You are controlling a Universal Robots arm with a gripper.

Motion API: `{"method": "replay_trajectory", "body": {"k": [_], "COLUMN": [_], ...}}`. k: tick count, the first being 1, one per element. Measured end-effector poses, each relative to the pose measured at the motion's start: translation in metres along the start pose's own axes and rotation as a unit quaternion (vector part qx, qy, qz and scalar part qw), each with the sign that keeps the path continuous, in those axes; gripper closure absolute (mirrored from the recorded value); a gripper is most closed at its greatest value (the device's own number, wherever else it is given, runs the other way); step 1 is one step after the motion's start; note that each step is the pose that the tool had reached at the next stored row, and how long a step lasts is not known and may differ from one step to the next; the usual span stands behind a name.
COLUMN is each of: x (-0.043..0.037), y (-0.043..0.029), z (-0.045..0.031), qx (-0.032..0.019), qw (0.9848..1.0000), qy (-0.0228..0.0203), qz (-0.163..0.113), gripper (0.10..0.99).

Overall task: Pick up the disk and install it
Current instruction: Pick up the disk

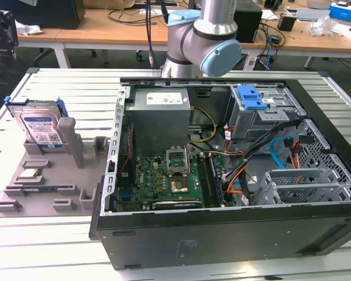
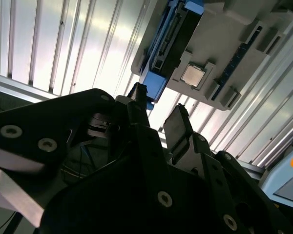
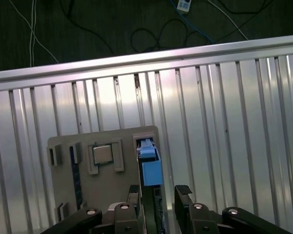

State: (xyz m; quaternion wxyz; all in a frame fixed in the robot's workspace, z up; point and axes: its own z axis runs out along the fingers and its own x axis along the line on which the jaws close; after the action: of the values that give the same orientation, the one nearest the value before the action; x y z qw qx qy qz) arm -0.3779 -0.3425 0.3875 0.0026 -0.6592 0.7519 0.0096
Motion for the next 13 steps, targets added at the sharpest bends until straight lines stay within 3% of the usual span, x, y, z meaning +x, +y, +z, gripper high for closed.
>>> {"method": "replay_trajectory", "body": {"k": [13], "x": [-0.0005], "y": [-0.0046], "z": [0.0101], "qx": [0.0], "qw": [1.0], "qy": [0.0], "qz": [0.0], "gripper": [0.663]}}
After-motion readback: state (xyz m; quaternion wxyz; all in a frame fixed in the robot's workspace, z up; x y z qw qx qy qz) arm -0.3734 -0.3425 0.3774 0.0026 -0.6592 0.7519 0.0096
